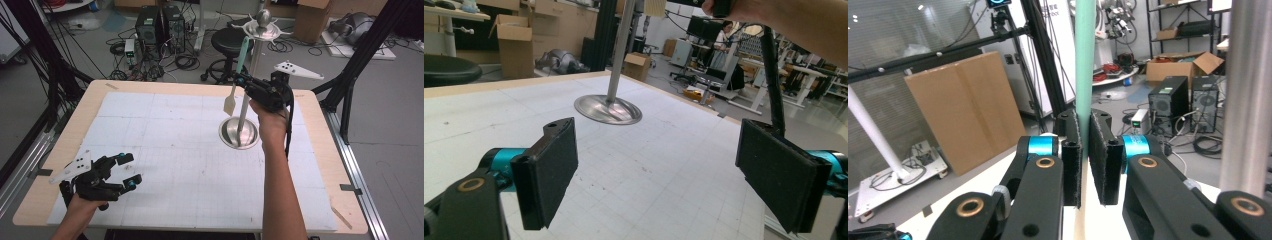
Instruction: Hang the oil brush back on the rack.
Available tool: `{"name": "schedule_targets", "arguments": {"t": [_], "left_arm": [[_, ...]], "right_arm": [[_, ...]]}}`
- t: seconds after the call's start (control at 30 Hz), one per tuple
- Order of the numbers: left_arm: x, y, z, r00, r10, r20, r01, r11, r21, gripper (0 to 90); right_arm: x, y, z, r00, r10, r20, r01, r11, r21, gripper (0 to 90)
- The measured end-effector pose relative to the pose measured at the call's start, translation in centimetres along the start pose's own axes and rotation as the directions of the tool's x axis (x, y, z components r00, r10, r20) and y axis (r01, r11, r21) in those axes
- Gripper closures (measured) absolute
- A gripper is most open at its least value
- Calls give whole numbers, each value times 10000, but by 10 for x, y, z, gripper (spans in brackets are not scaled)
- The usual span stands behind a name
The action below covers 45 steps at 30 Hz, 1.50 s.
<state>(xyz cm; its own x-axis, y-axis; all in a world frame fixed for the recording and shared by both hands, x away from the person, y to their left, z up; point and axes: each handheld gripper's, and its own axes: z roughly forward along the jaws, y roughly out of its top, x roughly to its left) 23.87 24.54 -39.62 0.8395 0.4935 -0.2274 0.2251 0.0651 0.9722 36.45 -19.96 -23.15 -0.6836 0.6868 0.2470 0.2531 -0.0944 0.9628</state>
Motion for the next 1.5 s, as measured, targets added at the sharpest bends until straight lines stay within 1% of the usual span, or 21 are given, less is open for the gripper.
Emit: {"name": "schedule_targets", "arguments": {"t": [0.17, 0.23, 0.27, 0.37, 0.43, 0.53, 0.6, 0.67, 0.7, 0.8, 0.83, 0.87, 0.9, 0.93, 1.03, 1.1, 1.13, 1.17, 1.2, 1.33, 1.5], "left_arm": [[0, 0, 0, 10000, -9, -2, 9, 10000, 7, 175], [1, 0, 0, 10000, -21, -6, 21, 10000, 8, 175], [1, -1, 0, 10000, -74, -34, 74, 10000, -16, 175], [1, -1, -1, 9999, -90, -67, 90, 10000, -17, 175], [2, -1, -2, 9999, -101, -126, 100, 9999, -40, 175], [3, -1, -2, 9999, -67, -152, 66, 10000, -38, 175], [3, -1, -2, 9999, -68, -146, 68, 10000, -39, 175], [3, -1, -2, 9999, -47, -157, 46, 10000, -60, 175], [3, -1, -2, 9999, -47, -157, 46, 10000, -60, 174], [3, -1, -2, 9997, -141, -178, 138, 9998, -153, 171], [3, -1, -2, 9997, -141, -178, 138, 9998, -153, 169], [4, -1, -3, 9997, -82, -232, 78, 9999, -154, 167], [4, -1, -3, 9997, -82, -232, 78, 9999, -154, 166], [5, -2, -3, 9995, -50, -302, 47, 9999, -108, 166], [5, -2, -3, 9991, -10, -434, 7, 10000, -66, 165], [5, -3, -4, 9989, 25, -465, -27, 10000, -54, 165], [6, -4, -5, 9983, 35, -577, -39, 10000, -78, 165], [6, -4, -5, 9983, 35, -577, -39, 10000, -78, 165], [7, -4, -5, 9979, 41, -649, -50, 9999, -142, 166], [7, -5, -7, 9965, 287, -786, -305, 9993, -219, 166], [8, -6, -7, 9948, 426, -928, -444, 9989, -170, 165]], "right_arm": [[-2, -2, -3, 9999, -66, 155, 66, 10000, 34, 834], [-1, -2, -5, 9994, -202, 289, 201, 9998, 28, 799], [0, -3, -7, 9980, -272, 565, 267, 9996, 92, 682], [1, -5, -10, 9961, -432, 769, 423, 9990, 139, 627], [4, -10, -17, 9918, -705, 1067, 709, 9975, -2, 497], [5, -13, -23, 9888, -793, 1262, 811, 9967, -93, 429], [8, -21, -33, 9858, -1047, 1312, 1084, 9939, -213, 341], [10, -28, -41, 9793, -1470, 1390, 1504, 9885, -147, 291], [10, -28, -41, 9793, -1470, 1390, 1504, 9885, -147, 291], [15, -49, -58, 9605, -2290, 1580, 2246, 9734, 455, 219], [15, -49, -58, 9605, -2290, 1580, 2246, 9734, 455, 219], [16, -62, -67, 9507, -2543, 1772, 2439, 9666, 789, 181], [16, -62, -67, 9507, -2543, 1772, 2439, 9666, 789, 181], [16, -78, -77, 9496, -2638, 1692, 2516, 9636, 902, 180], [14, -101, -94, 9442, -2717, 1863, 2549, 9607, 1095, 160], [13, -108, -99, 9433, -2704, 1926, 2514, 9607, 1174, 160], [11, -124, -110, 9434, -2557, 2113, 2339, 9645, 1230, 159], [11, -124, -110, 9434, -2557, 2113, 2339, 9645, 1230, 159], [9, -138, -121, 9389, -2567, 2291, 2317, 9640, 1304, 159], [5, -165, -141, 9361, -2275, 2682, 2005, 9718, 1244, 159], [1, -183, -158, 9336, -2007, 2968, 1671, 9767, 1350, 159]]}}
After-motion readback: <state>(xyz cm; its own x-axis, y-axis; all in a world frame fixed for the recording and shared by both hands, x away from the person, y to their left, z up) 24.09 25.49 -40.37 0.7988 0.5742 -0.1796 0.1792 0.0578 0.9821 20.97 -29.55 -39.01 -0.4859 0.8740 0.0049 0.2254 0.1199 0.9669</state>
